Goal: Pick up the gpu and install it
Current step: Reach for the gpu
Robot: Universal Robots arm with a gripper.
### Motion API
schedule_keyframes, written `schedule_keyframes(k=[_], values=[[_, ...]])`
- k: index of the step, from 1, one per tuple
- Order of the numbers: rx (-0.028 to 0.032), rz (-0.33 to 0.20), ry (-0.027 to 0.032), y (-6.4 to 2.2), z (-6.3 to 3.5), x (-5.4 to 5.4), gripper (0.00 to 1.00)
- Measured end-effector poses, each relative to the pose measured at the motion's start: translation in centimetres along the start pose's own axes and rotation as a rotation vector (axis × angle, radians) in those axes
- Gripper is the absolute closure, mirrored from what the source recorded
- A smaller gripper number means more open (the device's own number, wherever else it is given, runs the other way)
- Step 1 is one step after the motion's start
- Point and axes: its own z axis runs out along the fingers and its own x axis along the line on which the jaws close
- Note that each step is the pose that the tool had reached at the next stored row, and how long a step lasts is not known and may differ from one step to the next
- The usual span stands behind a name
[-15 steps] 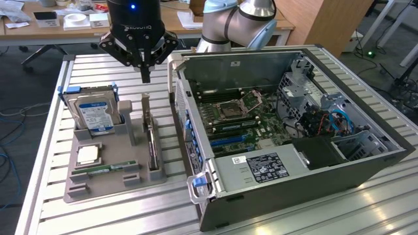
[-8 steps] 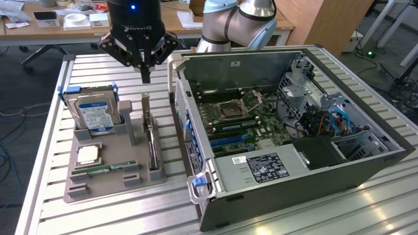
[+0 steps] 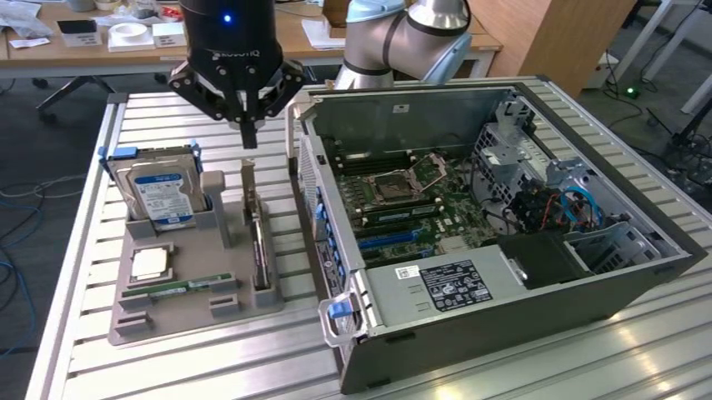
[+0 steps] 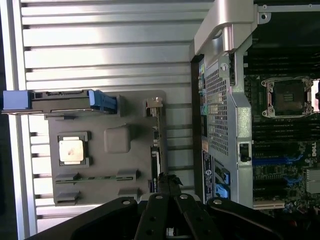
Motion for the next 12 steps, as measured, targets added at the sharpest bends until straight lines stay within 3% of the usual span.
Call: schedule_keyframes(k=[12], values=[[0.0, 0.0, 0.0, -0.6, 0.0, 1.1, 0.89]])
